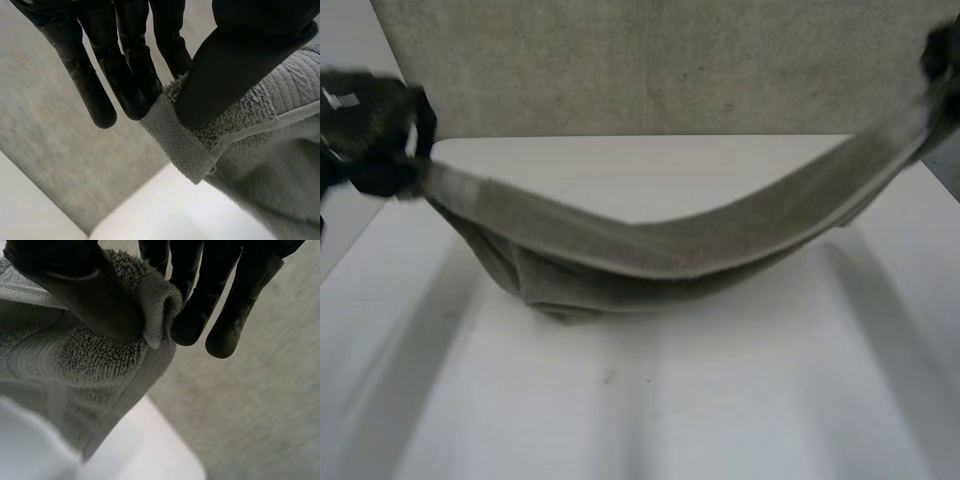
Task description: Fold the towel.
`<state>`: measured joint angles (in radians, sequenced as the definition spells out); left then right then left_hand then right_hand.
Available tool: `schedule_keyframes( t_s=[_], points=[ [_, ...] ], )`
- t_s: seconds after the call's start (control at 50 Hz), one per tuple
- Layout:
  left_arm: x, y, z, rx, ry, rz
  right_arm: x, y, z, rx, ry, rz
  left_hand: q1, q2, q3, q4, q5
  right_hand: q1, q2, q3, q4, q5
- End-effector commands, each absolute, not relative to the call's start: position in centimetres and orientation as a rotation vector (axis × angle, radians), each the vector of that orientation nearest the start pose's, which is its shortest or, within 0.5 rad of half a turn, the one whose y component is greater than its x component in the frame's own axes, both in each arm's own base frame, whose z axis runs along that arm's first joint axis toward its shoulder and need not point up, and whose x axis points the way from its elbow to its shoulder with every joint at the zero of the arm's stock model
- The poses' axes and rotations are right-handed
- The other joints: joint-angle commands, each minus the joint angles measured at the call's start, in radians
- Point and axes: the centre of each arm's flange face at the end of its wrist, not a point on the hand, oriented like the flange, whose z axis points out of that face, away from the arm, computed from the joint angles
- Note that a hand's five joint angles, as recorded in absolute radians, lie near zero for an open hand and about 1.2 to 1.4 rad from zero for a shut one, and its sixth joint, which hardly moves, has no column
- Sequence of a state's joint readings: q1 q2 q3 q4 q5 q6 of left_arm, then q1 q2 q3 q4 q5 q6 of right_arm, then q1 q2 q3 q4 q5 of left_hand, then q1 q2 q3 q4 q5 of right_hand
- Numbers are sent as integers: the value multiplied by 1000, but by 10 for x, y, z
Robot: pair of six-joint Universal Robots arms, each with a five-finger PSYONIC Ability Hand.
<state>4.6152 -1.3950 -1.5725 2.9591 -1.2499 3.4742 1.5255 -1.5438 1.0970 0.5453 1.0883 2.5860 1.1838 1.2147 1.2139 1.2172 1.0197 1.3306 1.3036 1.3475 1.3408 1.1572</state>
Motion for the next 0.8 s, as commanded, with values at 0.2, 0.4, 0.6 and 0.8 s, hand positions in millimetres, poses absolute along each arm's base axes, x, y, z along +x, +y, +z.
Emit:
schedule_keyframes(
  t_s=[0.2,0.4,0.6,0.8],
  points=[
    [-185,-281,348,670,2417,-2140,138,-308,414,-1070,2276,-2003,212,182,182,179,202,66,93,49,56,65],
    [-216,-332,283,685,2655,-1952,152,-354,343,-1138,2371,-1723,212,182,182,179,202,66,93,49,56,65],
    [-241,-395,314,630,2422,-2288,198,-411,351,-1047,2129,-2185,212,182,182,179,202,66,93,49,56,65],
    [-239,-413,421,278,1889,-3011,212,-416,446,-623,1469,-2688,212,182,182,179,202,66,93,49,56,65]
  ],
)
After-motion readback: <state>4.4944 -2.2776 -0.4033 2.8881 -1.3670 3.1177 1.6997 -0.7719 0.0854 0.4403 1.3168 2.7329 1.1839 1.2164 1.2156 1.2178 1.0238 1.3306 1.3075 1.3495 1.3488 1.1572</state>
